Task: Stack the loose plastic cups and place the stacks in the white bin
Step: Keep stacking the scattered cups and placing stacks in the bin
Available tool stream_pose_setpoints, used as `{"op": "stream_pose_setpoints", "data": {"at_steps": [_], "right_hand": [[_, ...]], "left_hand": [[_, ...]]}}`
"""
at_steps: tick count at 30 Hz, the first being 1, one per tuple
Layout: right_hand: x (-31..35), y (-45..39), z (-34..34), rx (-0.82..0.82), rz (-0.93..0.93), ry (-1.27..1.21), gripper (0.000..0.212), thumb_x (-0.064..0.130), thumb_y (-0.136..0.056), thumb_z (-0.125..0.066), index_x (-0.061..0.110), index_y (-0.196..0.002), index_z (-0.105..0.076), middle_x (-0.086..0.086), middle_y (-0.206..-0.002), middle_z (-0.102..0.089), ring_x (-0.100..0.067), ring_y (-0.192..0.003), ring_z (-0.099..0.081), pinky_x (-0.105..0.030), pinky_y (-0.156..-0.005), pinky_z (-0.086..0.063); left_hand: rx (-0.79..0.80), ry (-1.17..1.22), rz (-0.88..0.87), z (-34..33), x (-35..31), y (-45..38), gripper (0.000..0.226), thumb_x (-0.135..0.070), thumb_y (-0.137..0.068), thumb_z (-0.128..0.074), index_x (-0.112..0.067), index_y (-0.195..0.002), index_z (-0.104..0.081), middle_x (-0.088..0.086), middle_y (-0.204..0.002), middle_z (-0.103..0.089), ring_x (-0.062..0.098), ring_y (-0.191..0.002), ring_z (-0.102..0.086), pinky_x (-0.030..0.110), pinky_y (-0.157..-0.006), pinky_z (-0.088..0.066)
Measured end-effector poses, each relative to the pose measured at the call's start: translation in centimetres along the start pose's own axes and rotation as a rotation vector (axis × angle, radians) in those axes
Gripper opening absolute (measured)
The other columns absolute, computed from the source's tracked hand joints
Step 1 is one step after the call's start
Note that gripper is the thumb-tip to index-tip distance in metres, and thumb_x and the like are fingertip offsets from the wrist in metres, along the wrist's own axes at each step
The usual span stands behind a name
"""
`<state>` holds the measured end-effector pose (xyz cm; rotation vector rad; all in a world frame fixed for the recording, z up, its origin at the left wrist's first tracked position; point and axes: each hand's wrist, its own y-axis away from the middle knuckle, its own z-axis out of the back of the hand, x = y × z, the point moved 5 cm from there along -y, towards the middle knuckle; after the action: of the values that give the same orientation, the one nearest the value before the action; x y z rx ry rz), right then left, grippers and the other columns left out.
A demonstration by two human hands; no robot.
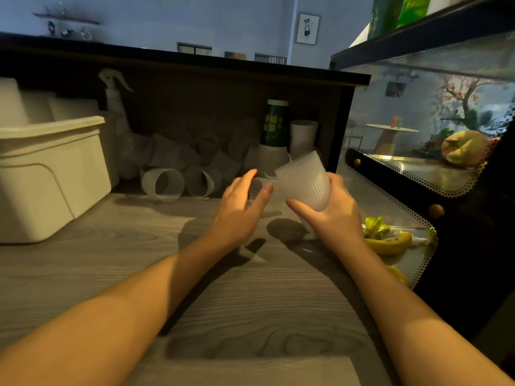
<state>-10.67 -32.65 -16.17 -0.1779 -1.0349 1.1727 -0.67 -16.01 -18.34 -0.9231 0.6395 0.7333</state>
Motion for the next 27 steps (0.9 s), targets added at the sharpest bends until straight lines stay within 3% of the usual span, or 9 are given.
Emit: {"op": "stream_pose_setpoints", "data": {"at_steps": [4,10,13,15,17,19,22,25,27], "right_hand": [[-0.9,-0.3,1.2,-0.082,-0.048,0.034,0.079,0.059,-0.074,-0.072,0.018,-0.133,-0.039,-0.004,-0.121,-0.052,-0.024,-0.104,-0.053,-0.037,-0.073,-0.047],[-1.7,-0.2,0.7,-0.091,-0.092,0.095,0.078,0.062,-0.075,-0.069,0.019,-0.132,-0.037,-0.005,-0.122,-0.051,-0.025,-0.106,-0.053,-0.033,-0.074,-0.040],[-1.7,-0.1,0.1,-0.067,-0.096,0.104,0.078,0.063,-0.075,-0.068,0.021,-0.132,-0.036,-0.003,-0.121,-0.050,-0.023,-0.105,-0.052,-0.032,-0.074,-0.039],[-1.7,-0.2,0.0,-0.057,-0.099,0.104,0.077,0.063,-0.075,-0.068,0.020,-0.132,-0.037,-0.003,-0.121,-0.050,-0.023,-0.105,-0.052,-0.032,-0.074,-0.037],[-1.8,-0.3,0.0,-0.048,-0.099,0.106,0.077,0.063,-0.075,-0.068,0.020,-0.131,-0.037,-0.003,-0.120,-0.050,-0.023,-0.105,-0.052,-0.032,-0.074,-0.037],[-2.0,-0.4,0.0,-0.040,-0.109,0.106,0.076,0.063,-0.075,-0.068,0.020,-0.130,-0.037,-0.003,-0.119,-0.050,-0.024,-0.105,-0.053,-0.032,-0.074,-0.037],[-1.8,-0.2,-0.3,-0.006,-0.105,0.114,0.077,0.064,-0.074,-0.068,0.022,-0.130,-0.037,-0.002,-0.119,-0.050,-0.024,-0.105,-0.053,-0.033,-0.075,-0.040],[-1.5,0.1,-0.6,0.067,-0.065,0.090,0.079,0.064,-0.074,-0.069,0.024,-0.133,-0.035,0.000,-0.120,-0.049,-0.021,-0.106,-0.051,-0.037,-0.080,-0.046],[-1.1,0.4,-0.8,0.103,-0.023,0.077,0.080,0.063,-0.073,-0.069,0.025,-0.133,-0.034,0.001,-0.121,-0.049,-0.019,-0.107,-0.050,-0.040,-0.083,-0.049]], "left_hand": [[-0.029,-0.265,-0.111,0.2,0.1,-1.3,0.077,-0.054,-0.092,-0.055,-0.020,-0.154,-0.023,0.002,-0.154,-0.029,0.020,-0.142,-0.024,0.038,-0.113,-0.029],[0.058,-0.386,-0.089,-1.1,1.3,-4.1,0.103,-0.057,-0.082,-0.068,-0.020,-0.157,-0.009,0.006,-0.162,-0.012,0.029,-0.146,-0.018,0.046,-0.117,-0.028],[0.034,-0.262,-0.003,-1.9,2.5,-5.1,0.099,-0.051,-0.079,-0.074,-0.017,-0.155,-0.020,0.010,-0.156,-0.029,0.027,-0.139,-0.034,0.042,-0.112,-0.035],[0.014,-0.137,0.063,-2.5,3.4,-5.0,0.084,-0.045,-0.079,-0.077,-0.015,-0.147,-0.037,0.008,-0.142,-0.048,0.020,-0.122,-0.050,0.029,-0.097,-0.046],[-0.051,0.004,0.100,-2.0,3.8,-4.9,0.072,-0.045,-0.080,-0.076,-0.016,-0.138,-0.046,0.003,-0.126,-0.057,0.014,-0.108,-0.055,0.017,-0.080,-0.046],[-0.086,0.196,0.147,-1.3,4.3,-4.7,0.068,-0.051,-0.081,-0.072,-0.018,-0.136,-0.049,0.001,-0.118,-0.058,0.015,-0.105,-0.058,0.022,-0.079,-0.051],[-0.110,0.532,0.269,-0.7,4.7,-4.2,0.054,-0.051,-0.086,-0.067,-0.019,-0.128,-0.055,0.006,-0.118,-0.061,0.025,-0.110,-0.062,0.044,-0.086,-0.058],[-0.225,0.693,0.309,0.4,3.7,-4.0,0.025,-0.047,-0.093,-0.058,-0.025,-0.104,-0.061,0.008,-0.113,-0.062,0.025,-0.104,-0.064,0.043,-0.082,-0.059],[-0.262,0.672,0.292,1.2,2.7,-3.8,0.024,-0.052,-0.096,-0.048,-0.031,-0.096,-0.059,0.001,-0.104,-0.060,0.018,-0.096,-0.061,0.037,-0.079,-0.057]]}}
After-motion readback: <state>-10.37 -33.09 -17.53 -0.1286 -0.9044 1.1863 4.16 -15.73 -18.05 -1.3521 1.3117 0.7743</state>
